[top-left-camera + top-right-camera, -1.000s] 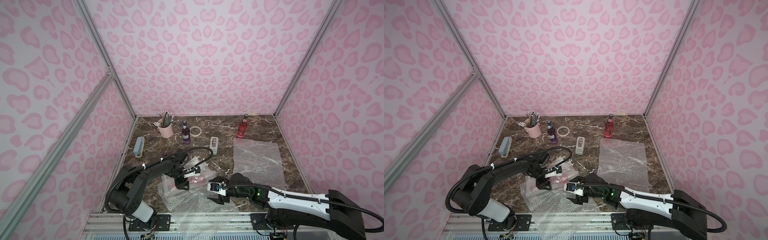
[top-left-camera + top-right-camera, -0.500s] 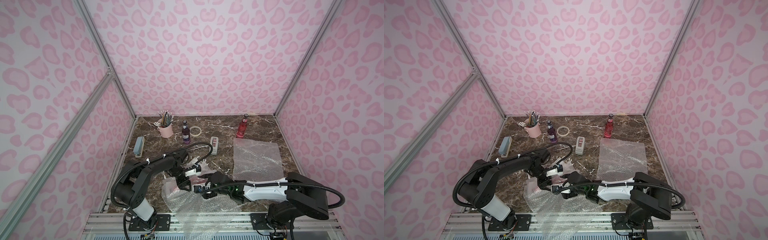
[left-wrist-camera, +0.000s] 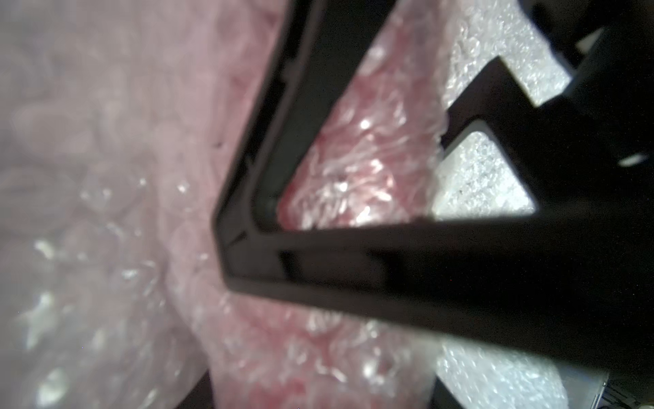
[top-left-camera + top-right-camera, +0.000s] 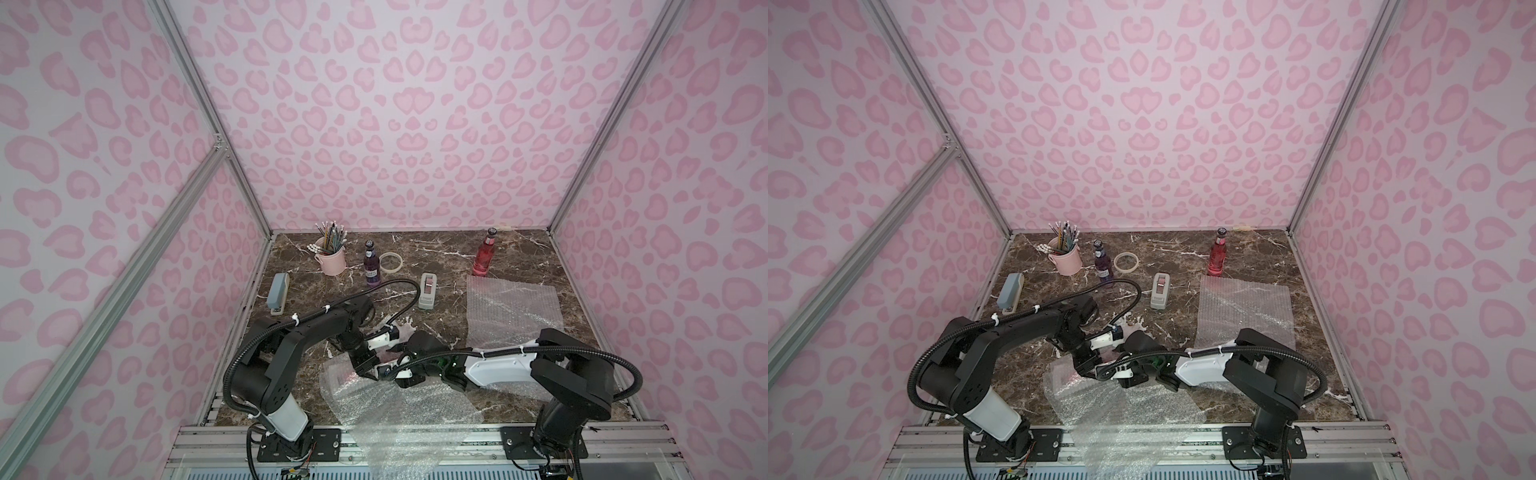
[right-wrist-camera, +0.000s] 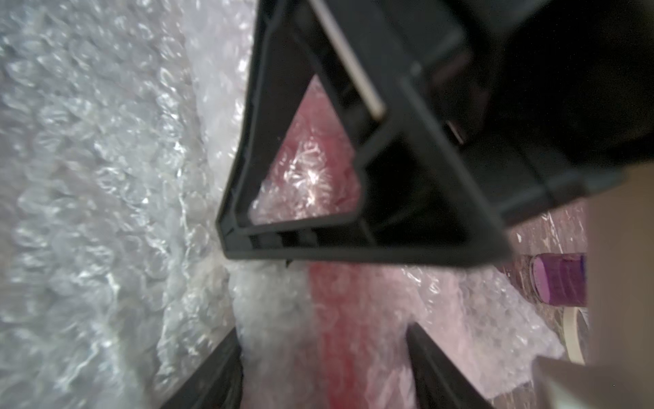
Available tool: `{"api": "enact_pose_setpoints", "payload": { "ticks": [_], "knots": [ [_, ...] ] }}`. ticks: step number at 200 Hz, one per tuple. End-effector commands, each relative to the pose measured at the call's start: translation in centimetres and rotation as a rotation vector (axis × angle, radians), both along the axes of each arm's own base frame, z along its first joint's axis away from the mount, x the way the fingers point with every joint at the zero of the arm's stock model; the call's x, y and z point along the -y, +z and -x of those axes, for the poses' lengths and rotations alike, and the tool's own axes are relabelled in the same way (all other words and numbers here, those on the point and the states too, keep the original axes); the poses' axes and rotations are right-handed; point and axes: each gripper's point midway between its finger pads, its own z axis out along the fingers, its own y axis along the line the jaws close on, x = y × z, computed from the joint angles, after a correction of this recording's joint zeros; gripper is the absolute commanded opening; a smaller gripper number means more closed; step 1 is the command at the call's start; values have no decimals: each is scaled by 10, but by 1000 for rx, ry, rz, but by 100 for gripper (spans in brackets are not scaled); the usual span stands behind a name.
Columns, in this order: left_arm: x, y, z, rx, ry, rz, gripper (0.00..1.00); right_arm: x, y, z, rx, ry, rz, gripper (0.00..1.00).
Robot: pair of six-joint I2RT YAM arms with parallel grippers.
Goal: Wrap wine bottles in bubble wrap
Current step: Wrap the wine bottle in bubble wrap.
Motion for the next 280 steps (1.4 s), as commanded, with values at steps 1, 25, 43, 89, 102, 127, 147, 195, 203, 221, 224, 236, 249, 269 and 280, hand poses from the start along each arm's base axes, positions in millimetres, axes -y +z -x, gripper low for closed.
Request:
{"api": "enact_pose_setpoints", "payload": {
  "ticks": [1,25,43,89,102,127,147,195,203,221,224,236,249,269,280],
  "knots": [
    [7,13,14,-58,-49,72,51,15,-23,-8,-36,-55,99,69],
    [3,12,11,-36,-47,59,57,16,-34,-10,-66,-54,146,66],
    [2,13,10,-37,-41,61,63,21,-42,-12,-80,-67,171,63],
    [1,19,13,-62,-41,53,85,23,-48,-8,-116,-67,186,59],
    [-1,23,12,-49,-45,46,88,23,-49,-6,-124,-61,188,59],
    [-9,37,9,-21,-23,15,99,23,-51,-2,-155,-59,195,58],
    [-23,40,11,-12,-7,-44,99,24,-52,0,-169,-57,193,58],
    [-46,37,7,34,-8,-163,99,23,-52,6,-175,-47,192,58],
    [-52,37,5,52,-13,-201,99,23,-52,7,-181,-44,190,58],
    [-54,53,1,83,15,-181,99,21,-49,8,-187,-42,178,58],
    [-54,56,-1,94,23,-173,99,21,-49,8,-188,-42,180,58],
    [-56,65,-5,137,55,-164,99,22,-51,9,-188,-43,188,58],
    [-69,64,-3,148,66,-210,99,22,-51,9,-184,-43,187,58],
    [-86,62,0,131,80,-285,99,21,-50,11,-182,-37,186,58],
    [-81,66,-1,143,101,-249,99,20,-51,13,-183,-31,188,58]
  ]
}}
